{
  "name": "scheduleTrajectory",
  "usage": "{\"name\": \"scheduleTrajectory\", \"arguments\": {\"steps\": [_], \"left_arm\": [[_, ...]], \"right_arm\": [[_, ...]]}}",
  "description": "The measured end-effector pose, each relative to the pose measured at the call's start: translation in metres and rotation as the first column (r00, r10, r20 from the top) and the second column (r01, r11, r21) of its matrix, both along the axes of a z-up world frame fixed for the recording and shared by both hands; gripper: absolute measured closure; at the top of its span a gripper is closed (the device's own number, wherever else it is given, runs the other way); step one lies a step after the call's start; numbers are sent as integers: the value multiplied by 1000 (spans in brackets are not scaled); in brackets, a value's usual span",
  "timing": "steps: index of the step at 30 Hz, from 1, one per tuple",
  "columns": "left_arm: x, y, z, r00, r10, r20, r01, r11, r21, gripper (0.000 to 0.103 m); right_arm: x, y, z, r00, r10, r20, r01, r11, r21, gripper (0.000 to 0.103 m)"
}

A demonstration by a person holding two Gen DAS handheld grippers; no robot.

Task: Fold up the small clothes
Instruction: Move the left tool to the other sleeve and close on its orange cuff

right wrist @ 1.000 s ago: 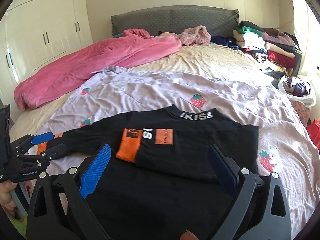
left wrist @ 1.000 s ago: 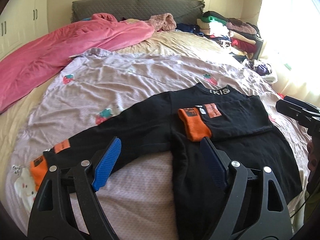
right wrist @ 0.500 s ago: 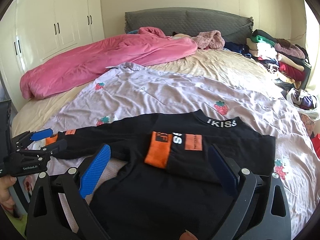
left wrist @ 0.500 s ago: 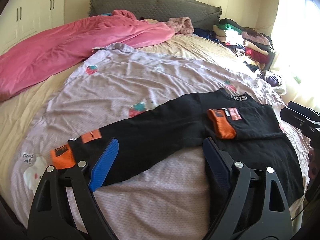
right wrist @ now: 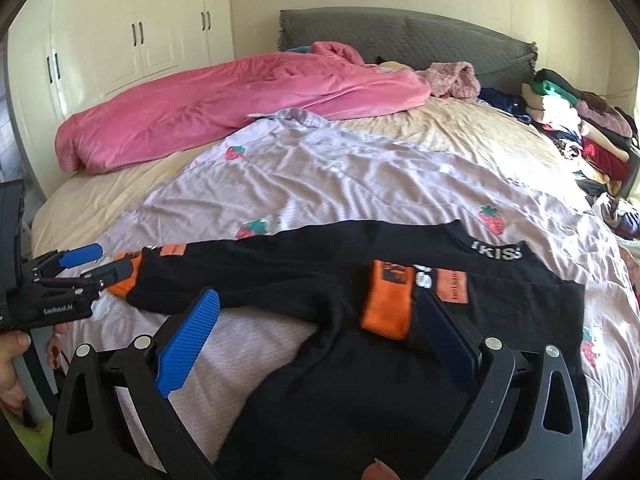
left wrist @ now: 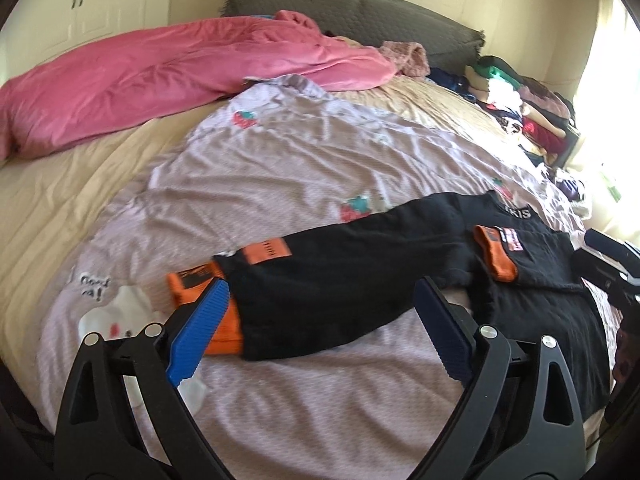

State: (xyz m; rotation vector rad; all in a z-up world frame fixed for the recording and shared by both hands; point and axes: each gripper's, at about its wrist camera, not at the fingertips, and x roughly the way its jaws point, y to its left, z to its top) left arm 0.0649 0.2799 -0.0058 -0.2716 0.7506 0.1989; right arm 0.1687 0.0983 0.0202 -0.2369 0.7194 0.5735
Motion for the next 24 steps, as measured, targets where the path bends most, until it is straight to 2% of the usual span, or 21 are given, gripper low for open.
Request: {"name": "scheduleTrajectory", "arguments": {"steps": [15,24], "left_arm": [[-24,65,-29,990,130,-51,-133,989,-58,16],[-25,92,-59,979,182,-96,-196,968,-157,17]], "right_arm": [[-12,49,-21,998,65,-9,-66,997,-43,4],[-2,61,-34,997,64,-44,-66,997,-50,4]]}}
